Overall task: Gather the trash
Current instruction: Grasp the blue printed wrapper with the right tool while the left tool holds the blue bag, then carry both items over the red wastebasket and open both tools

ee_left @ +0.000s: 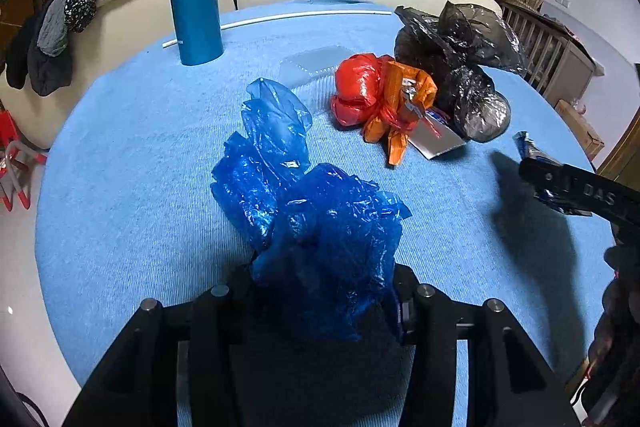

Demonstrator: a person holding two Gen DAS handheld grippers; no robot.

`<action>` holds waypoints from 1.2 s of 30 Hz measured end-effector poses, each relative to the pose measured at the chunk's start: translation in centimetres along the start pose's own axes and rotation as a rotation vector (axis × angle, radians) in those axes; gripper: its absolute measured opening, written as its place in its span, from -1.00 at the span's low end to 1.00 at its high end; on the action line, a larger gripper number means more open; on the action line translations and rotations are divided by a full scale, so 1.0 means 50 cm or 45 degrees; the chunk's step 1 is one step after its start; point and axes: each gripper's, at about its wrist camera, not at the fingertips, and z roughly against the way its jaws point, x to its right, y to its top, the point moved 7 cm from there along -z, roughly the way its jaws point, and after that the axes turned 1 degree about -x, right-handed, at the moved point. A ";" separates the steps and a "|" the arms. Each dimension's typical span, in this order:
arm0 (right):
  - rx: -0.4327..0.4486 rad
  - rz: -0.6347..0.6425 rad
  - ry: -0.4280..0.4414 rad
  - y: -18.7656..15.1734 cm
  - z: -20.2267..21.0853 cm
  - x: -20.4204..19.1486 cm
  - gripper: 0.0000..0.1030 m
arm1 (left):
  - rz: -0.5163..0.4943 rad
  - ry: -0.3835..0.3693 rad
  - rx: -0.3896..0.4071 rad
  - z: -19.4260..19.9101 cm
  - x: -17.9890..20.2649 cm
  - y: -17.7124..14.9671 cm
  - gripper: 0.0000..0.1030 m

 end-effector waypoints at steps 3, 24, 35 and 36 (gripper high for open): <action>0.018 -0.005 0.026 -0.010 0.025 0.007 0.17 | -0.013 0.008 -0.002 0.016 0.012 -0.009 -0.02; 0.194 -0.147 0.094 -0.104 0.202 0.082 0.17 | -0.183 -0.012 0.074 0.130 0.135 -0.040 -0.03; 0.277 -0.251 0.093 -0.133 0.269 0.164 0.17 | -0.295 -0.023 0.109 0.164 0.210 -0.044 -0.03; 0.282 -0.260 0.093 -0.136 0.274 0.173 0.17 | -0.307 -0.025 0.112 0.166 0.219 -0.045 -0.03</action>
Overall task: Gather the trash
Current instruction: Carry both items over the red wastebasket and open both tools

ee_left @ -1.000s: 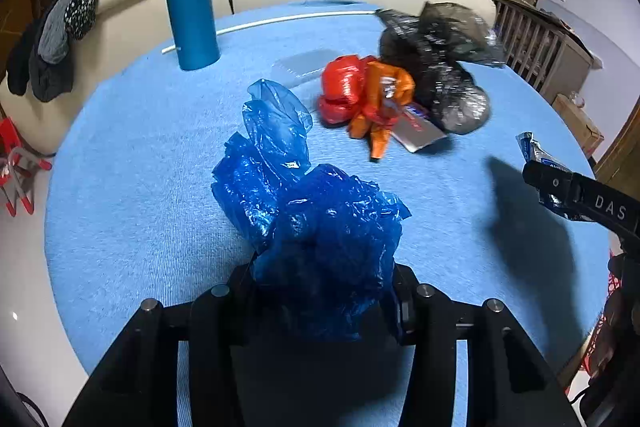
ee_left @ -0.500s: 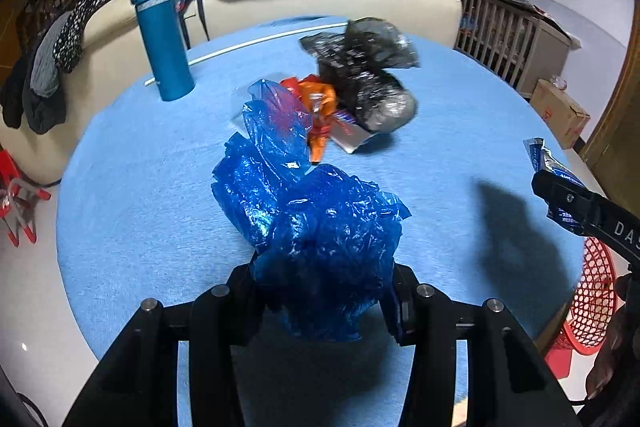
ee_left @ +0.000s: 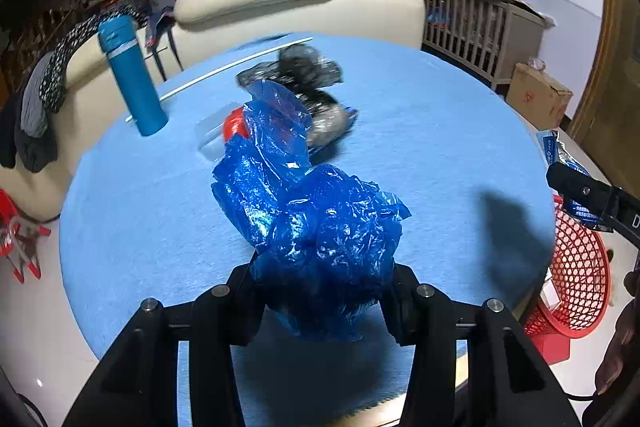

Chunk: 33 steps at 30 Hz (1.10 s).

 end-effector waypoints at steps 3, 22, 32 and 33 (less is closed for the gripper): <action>0.025 -0.038 -0.011 0.002 0.022 0.034 0.17 | -0.037 -0.010 0.008 0.003 0.027 0.005 -0.03; 0.110 -0.259 -0.119 -0.011 0.124 0.254 0.17 | -0.259 -0.165 0.001 0.017 0.221 0.021 -0.03; 0.102 -0.350 -0.207 -0.036 0.149 0.361 0.17 | -0.353 -0.265 0.017 0.037 0.321 0.036 -0.03; 0.096 -0.360 -0.218 -0.042 0.149 0.373 0.17 | -0.368 -0.272 0.017 0.038 0.332 0.035 -0.03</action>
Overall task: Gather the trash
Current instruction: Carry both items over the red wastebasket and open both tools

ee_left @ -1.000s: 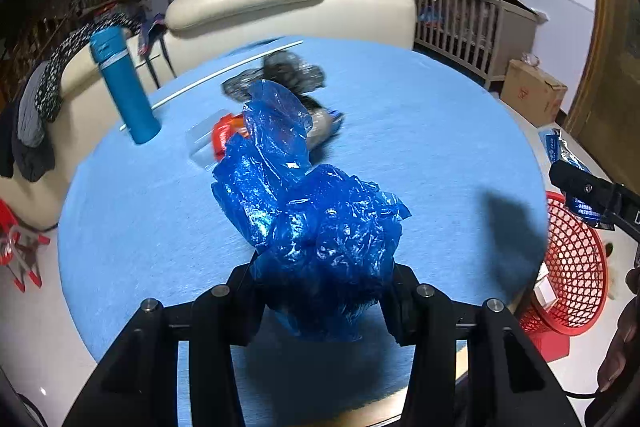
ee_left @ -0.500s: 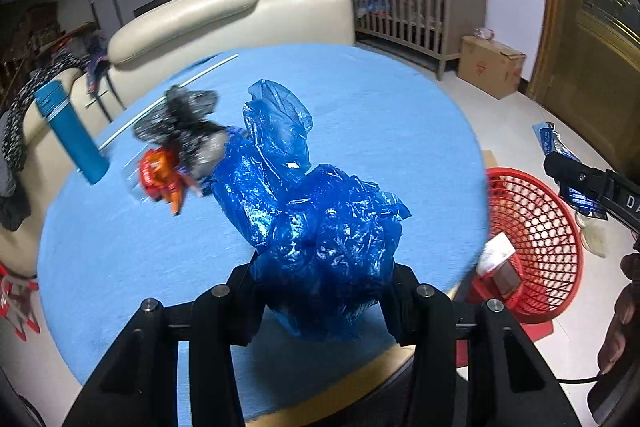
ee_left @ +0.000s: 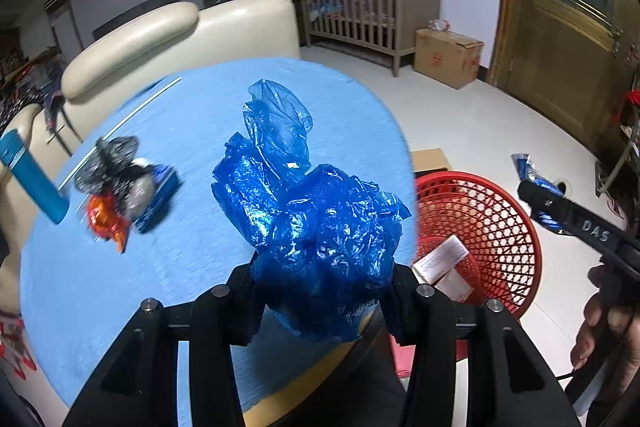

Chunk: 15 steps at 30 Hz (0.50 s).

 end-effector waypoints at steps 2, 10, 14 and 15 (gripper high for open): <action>-0.014 -0.012 -0.016 -0.006 -0.005 0.016 0.17 | -0.019 -0.009 -0.002 -0.004 0.019 0.004 -0.03; -0.163 -0.005 -0.033 -0.047 -0.052 0.048 0.22 | -0.086 -0.043 -0.019 -0.018 0.077 0.013 -0.03; -0.228 -0.016 -0.056 -0.072 -0.072 0.064 0.41 | -0.112 -0.050 -0.031 -0.026 0.097 0.014 -0.03; -0.227 -0.028 -0.058 -0.074 -0.072 0.068 0.45 | -0.117 -0.051 -0.036 -0.029 0.102 0.014 -0.03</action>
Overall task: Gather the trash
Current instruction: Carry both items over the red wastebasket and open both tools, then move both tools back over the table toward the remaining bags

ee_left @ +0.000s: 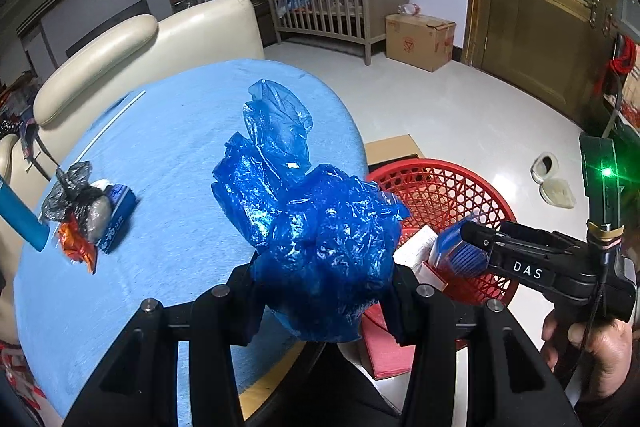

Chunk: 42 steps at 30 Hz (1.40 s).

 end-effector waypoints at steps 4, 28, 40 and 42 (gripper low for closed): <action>0.029 -0.046 0.004 0.004 0.013 0.024 0.47 | -0.012 -0.011 -0.015 -0.010 0.018 0.004 -0.03; 0.211 -0.228 0.000 0.044 0.096 0.101 0.47 | -0.072 -0.185 -0.150 -0.070 0.117 0.032 0.37; 0.213 -0.148 0.014 0.054 0.100 0.040 0.47 | 0.149 -0.029 -0.023 0.007 -0.115 -0.014 0.37; 0.202 -0.110 0.020 0.052 0.096 0.013 0.47 | 0.219 0.011 -0.019 0.015 -0.170 -0.039 0.37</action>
